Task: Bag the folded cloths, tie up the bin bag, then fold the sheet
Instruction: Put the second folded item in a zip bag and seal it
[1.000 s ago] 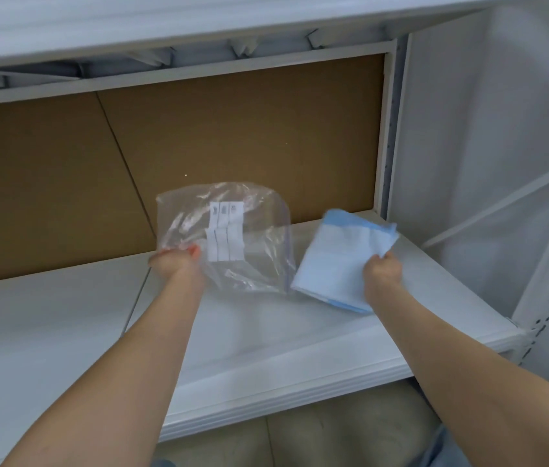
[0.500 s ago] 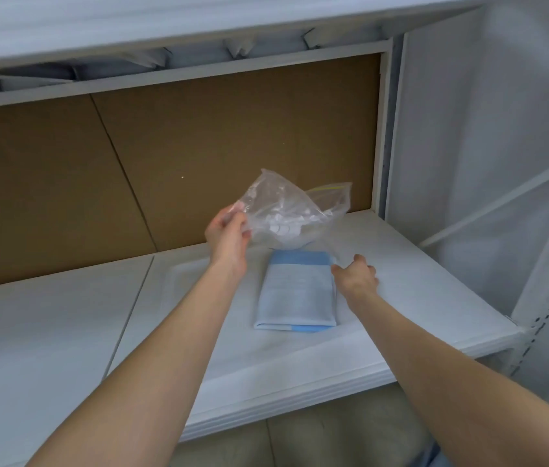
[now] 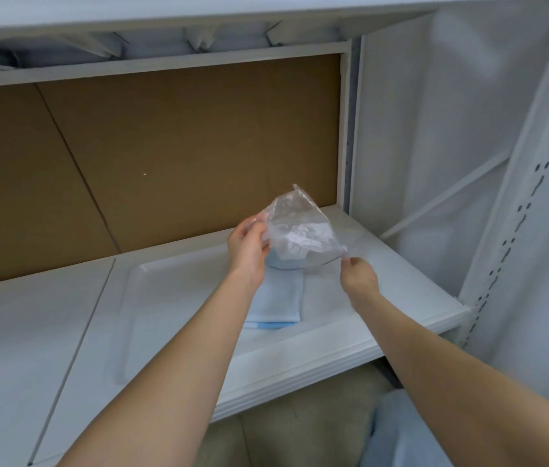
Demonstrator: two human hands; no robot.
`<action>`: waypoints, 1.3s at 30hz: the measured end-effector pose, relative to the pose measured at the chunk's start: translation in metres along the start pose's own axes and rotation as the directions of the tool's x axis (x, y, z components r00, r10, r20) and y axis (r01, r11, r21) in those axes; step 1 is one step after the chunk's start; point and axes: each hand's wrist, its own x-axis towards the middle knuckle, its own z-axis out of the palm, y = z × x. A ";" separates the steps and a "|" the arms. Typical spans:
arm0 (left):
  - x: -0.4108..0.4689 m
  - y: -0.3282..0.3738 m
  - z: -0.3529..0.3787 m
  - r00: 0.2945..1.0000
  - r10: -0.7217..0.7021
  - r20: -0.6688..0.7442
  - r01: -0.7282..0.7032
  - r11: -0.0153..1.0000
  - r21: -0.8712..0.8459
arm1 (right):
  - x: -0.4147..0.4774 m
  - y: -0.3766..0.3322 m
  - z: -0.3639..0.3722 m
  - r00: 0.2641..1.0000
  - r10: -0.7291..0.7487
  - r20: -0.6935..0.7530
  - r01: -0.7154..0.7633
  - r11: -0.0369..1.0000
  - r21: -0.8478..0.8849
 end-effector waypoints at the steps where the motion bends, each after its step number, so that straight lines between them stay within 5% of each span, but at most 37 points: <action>1: -0.001 -0.002 0.004 1.000 -0.013 0.006 0.013 1.000 -0.006 | -0.003 -0.007 -0.007 0.999 0.045 0.024 -0.050 0.954 0.294; 2: -0.002 -0.006 0.009 1.000 -0.023 0.013 0.024 1.000 -0.011 | -0.006 -0.011 -0.015 0.992 0.077 0.096 -0.116 0.839 0.531; 4: -0.004 -0.015 0.021 0.997 -0.053 0.047 0.054 0.999 -0.007 | -0.013 -0.018 -0.035 0.967 0.022 0.254 -0.198 0.694 0.692; 10: -0.038 -0.047 0.071 0.940 -0.198 0.278 0.146 0.970 0.197 | -0.034 -0.016 -0.084 0.884 -0.170 0.435 -0.179 0.738 0.651; 14: -0.063 -0.069 0.095 0.884 -0.310 0.349 0.176 0.914 0.365 | -0.050 0.009 -0.118 0.940 -0.096 0.328 -0.086 0.861 0.501; 19: -0.108 -0.095 0.122 0.792 -0.430 0.433 0.142 0.820 0.554 | -0.075 0.052 -0.163 0.983 -0.040 0.181 -0.054 0.873 0.484; 25: -0.174 -0.126 0.147 0.762 -0.406 0.504 -0.153 0.644 0.750 | -0.110 0.117 -0.223 0.994 0.071 -0.087 -0.025 0.893 0.449; 29: -0.225 -0.165 0.155 0.594 -0.713 0.373 0.048 0.495 0.868 | -0.126 0.173 -0.259 0.974 0.157 -0.161 -0.072 0.895 0.441; 32: -0.254 -0.195 0.163 0.532 -0.768 0.356 0.198 0.522 0.830 | -0.134 0.214 -0.274 0.957 0.217 -0.195 -0.119 0.900 0.420; 37: -0.290 -0.239 0.170 0.484 -0.793 0.370 0.123 0.481 0.868 | -0.143 0.282 -0.270 0.895 0.389 -0.219 -0.231 0.824 0.518; 39: -0.298 -0.255 0.167 0.467 -0.810 0.355 0.064 0.431 0.900 | -0.142 0.310 -0.259 0.877 0.416 -0.241 -0.304 0.868 0.392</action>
